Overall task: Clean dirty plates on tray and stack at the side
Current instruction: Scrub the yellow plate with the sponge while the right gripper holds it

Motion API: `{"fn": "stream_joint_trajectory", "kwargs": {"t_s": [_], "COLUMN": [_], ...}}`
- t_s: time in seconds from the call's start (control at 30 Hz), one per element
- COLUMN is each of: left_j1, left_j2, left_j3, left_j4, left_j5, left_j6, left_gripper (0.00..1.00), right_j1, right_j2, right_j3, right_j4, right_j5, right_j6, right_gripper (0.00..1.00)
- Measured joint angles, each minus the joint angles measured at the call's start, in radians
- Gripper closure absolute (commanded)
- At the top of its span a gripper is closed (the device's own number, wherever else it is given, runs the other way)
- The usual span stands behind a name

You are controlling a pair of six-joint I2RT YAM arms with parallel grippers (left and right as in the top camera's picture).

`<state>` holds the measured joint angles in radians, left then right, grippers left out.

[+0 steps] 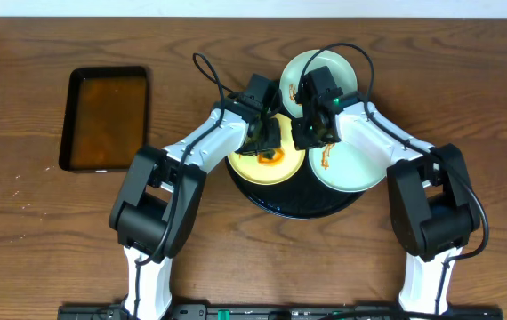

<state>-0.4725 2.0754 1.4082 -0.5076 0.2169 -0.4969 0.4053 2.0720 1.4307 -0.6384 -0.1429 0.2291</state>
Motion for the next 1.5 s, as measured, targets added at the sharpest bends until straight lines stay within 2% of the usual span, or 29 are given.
{"fn": "stream_joint_trajectory", "kwargs": {"t_s": [0.37,0.53,0.67,0.8,1.07,1.2,1.5], "left_j1": [0.046,0.05,0.054,0.053,0.031,0.027,0.04], "left_j2": [-0.034,-0.095,-0.151,-0.162,-0.075,-0.008,-0.007], "left_j3": [-0.005,-0.02,-0.021,-0.022,-0.022,-0.022,-0.008], "left_j4": [-0.081,-0.087,-0.069,-0.021,0.079,0.089,0.013], "left_j5": [-0.268,-0.337,-0.326,-0.235,-0.119,-0.11,-0.18], "left_j6": [0.048,0.078,0.08,0.072,0.008,-0.003,0.029], "left_gripper": [0.92,0.92,0.93,0.92,0.92,0.92,0.92], "right_j1": [0.002,0.002,0.002,0.002,0.002,0.002,0.002], "right_j2": [0.0,0.0,0.0,0.0,0.0,0.0,0.0], "right_j3": [0.0,0.0,0.0,0.0,0.0,0.0,0.0], "right_j4": [0.002,0.003,0.003,0.003,0.003,0.003,0.003], "right_j5": [-0.018,-0.018,-0.018,-0.018,-0.018,-0.018,-0.018], "right_j6": [0.0,0.0,0.0,0.0,0.0,0.0,0.0], "right_gripper": [0.99,0.99,0.99,0.99,0.99,0.99,0.99]}}
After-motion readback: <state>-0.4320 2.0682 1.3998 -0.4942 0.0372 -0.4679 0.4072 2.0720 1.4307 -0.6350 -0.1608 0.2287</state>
